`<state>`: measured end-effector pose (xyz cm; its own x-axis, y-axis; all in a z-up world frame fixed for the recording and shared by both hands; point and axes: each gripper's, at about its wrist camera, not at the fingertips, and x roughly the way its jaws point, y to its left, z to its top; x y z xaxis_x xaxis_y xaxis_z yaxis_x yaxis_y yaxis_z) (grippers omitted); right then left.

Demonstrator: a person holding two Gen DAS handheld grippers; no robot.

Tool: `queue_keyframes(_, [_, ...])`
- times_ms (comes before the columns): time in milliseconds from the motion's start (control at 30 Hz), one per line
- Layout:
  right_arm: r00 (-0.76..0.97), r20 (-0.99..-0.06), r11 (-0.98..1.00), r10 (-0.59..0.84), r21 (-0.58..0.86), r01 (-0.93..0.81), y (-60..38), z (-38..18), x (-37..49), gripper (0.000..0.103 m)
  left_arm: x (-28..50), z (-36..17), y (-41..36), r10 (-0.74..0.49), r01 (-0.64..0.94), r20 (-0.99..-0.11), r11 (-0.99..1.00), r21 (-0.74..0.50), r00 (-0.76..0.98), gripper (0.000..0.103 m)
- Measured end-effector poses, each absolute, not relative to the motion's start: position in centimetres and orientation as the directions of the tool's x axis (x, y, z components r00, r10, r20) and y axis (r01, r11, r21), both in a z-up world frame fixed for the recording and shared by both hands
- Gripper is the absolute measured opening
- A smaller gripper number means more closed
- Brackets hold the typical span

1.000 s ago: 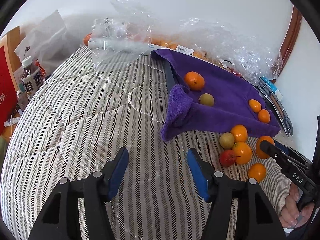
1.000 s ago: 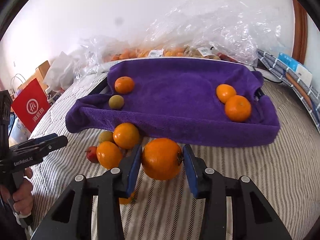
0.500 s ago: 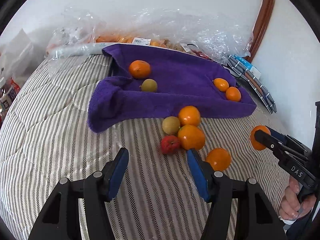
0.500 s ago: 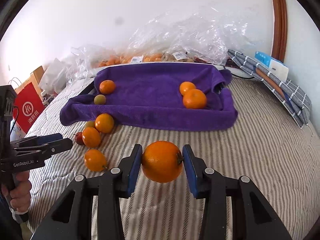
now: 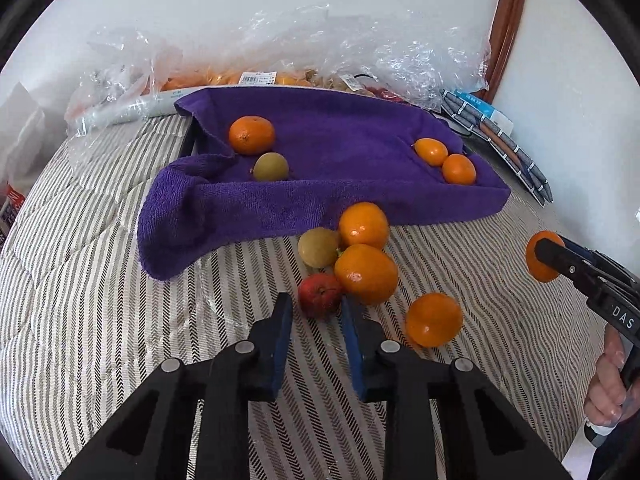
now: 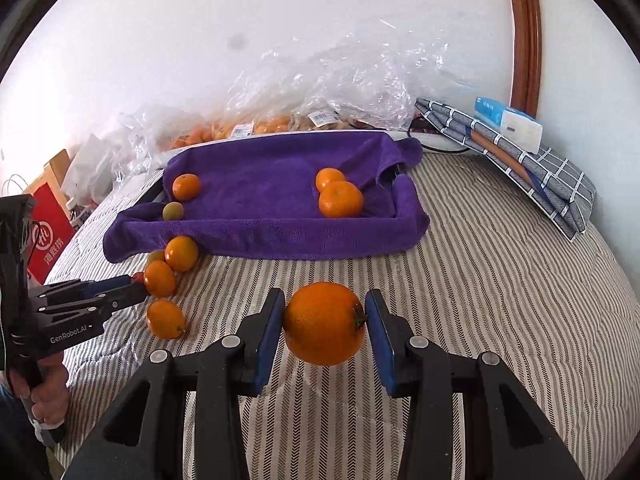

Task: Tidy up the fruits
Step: 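Grasp the red fruit with the left tool while the right tool holds its orange, then carry the red fruit and orange onto the purple towel with both tools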

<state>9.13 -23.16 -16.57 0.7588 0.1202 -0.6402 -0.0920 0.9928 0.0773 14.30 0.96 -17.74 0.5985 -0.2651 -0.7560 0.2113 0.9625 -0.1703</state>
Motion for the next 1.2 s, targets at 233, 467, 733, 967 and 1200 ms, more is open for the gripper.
queue_keyframes(233, [0.744, -0.658, 0.993, 0.118, 0.079, -0.089, -22.5, -17.0, 9.3, 0.041, 15.1, -17.8, 1.8, -0.297, 0.187, -0.749, 0.955, -0.231, 0.592, 0.022])
queue_keyframes(467, [0.736, -0.667, 0.994, 0.113, 0.083, -0.078, -22.1, -17.5, 9.6, 0.041, 14.9, -17.7, 1.9, -0.306, 0.197, -0.737, 0.952, -0.234, 0.603, 0.022])
queue_keyframes(733, [0.752, -0.649, 0.993, 0.116, 0.083, -0.081, -21.8, -16.6, 9.7, 0.041, 14.3, -16.3, 2.9, -0.300, 0.178, -0.720, 0.954, -0.243, 0.626, 0.022])
queue_keyframes(967, [0.770, -0.624, 0.991, 0.132, 0.107, -0.084, -21.9, -15.6, 10.2, 0.041, 14.3, -14.4, 3.7, -0.258, 0.139, -0.708, 0.965, -0.223, 0.657, 0.022])
queue_keyframes(1200, [0.785, -0.604, 0.990, 0.138, 0.103, -0.094, -22.1, -14.5, 10.8, 0.041, 15.4, -12.8, 4.5, -0.239, 0.107, -0.692, 0.968, -0.228, 0.681, 0.022])
